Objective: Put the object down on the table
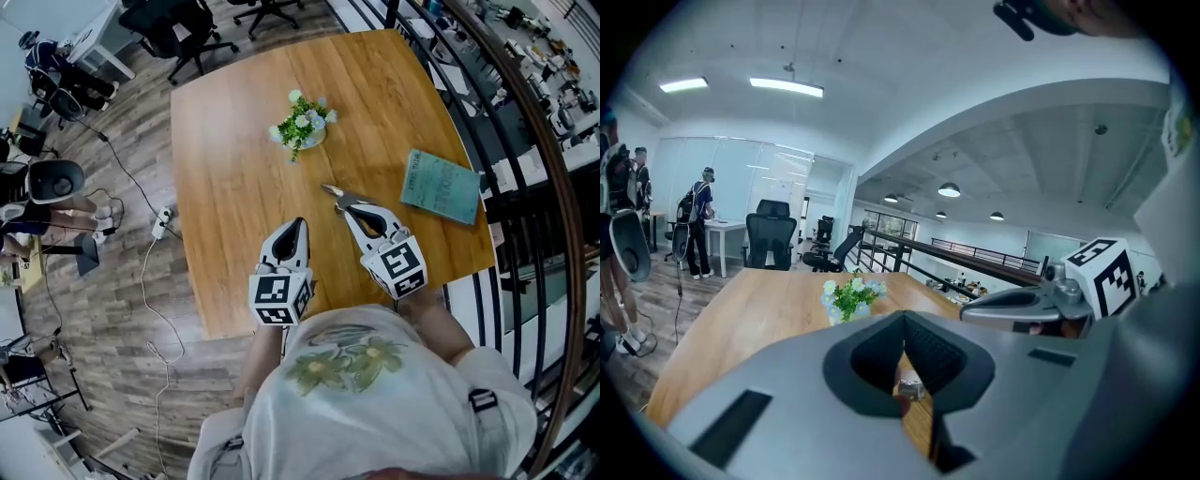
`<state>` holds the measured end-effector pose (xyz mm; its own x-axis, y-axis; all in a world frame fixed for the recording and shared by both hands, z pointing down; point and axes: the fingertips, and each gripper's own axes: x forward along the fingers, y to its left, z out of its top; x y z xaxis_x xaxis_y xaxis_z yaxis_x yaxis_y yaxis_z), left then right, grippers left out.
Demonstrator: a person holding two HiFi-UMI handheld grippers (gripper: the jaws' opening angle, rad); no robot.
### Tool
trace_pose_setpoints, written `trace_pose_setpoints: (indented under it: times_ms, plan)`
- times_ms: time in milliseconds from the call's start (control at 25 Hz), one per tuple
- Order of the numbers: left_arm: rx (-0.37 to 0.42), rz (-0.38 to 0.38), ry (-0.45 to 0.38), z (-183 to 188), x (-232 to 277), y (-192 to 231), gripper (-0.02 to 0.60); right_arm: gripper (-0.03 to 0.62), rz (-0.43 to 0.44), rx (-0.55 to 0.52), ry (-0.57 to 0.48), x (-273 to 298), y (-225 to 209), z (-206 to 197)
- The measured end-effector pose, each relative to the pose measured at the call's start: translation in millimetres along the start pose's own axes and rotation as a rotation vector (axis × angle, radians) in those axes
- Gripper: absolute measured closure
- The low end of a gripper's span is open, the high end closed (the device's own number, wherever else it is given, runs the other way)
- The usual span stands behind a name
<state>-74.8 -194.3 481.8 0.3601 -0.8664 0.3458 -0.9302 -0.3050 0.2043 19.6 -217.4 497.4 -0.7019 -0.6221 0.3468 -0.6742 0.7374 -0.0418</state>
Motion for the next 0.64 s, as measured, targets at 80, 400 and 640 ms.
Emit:
trace_pose_setpoints:
  times_ms: [80,400,640]
  plan:
    - [0.001,0.002,0.001,1,-2,1,0.566,0.586,-0.001,-0.003,0.003,-1,1,-1]
    - [-0.002,0.013,0.001,-1,-6,-1,0.566,0.586,0.000,-0.007,0.010,-3,3,-3]
    - [0.005,0.015,0.006,-4,-12,-1,0.566,0.586,0.010,-0.014,0.029,-3,11,-10]
